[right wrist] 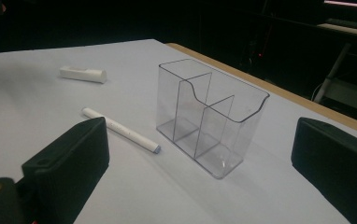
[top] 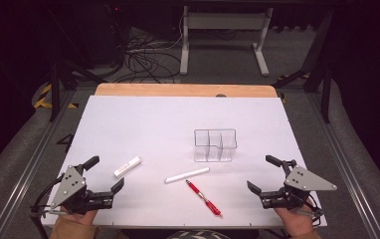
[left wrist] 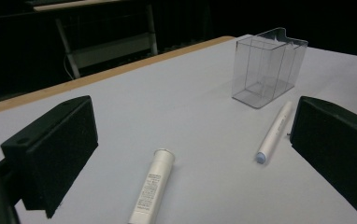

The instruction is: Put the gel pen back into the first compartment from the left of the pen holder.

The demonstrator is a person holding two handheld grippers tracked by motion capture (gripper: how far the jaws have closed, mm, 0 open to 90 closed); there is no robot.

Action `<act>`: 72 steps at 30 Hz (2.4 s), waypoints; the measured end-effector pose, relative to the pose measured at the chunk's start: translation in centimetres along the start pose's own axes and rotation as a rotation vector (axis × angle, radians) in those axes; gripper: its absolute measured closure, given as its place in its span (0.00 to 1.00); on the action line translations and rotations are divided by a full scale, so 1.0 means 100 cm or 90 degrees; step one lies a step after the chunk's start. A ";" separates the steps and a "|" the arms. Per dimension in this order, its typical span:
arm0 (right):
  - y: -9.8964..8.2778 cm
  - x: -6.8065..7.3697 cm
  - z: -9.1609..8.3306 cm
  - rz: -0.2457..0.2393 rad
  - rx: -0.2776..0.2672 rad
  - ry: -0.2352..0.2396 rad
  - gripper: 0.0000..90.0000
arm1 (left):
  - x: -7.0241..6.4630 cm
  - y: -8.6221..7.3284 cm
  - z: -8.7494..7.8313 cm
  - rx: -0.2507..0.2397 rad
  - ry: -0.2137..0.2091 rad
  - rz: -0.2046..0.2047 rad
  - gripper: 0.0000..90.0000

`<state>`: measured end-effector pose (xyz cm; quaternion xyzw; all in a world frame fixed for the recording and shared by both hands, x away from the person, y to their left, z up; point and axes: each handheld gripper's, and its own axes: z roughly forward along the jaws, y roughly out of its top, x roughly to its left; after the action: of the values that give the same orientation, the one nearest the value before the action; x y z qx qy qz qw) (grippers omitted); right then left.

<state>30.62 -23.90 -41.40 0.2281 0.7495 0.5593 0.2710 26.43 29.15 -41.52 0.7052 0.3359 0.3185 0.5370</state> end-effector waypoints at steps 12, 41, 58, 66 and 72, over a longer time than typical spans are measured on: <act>0.013 0.008 0.011 0.031 0.023 0.048 0.05 | -0.001 0.000 0.001 0.000 0.000 -0.001 0.02; 0.054 0.045 0.063 0.008 0.100 0.138 0.11 | 0.001 0.000 0.002 -0.001 0.000 0.000 0.02; 0.062 0.061 0.089 -0.025 0.136 0.168 0.12 | 0.001 0.000 0.002 0.000 -0.002 0.001 0.02; 0.063 0.066 0.102 -0.021 0.161 0.175 0.12 | 0.001 0.000 0.002 0.001 -0.003 0.002 0.02; 0.065 0.068 0.105 -0.019 0.160 0.178 0.12 | 0.001 -0.001 0.002 0.002 -0.003 0.002 0.02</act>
<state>32.69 -10.25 -38.59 0.1692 0.8470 0.4836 0.1421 26.69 29.13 -41.62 0.7073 0.3340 0.3173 0.5362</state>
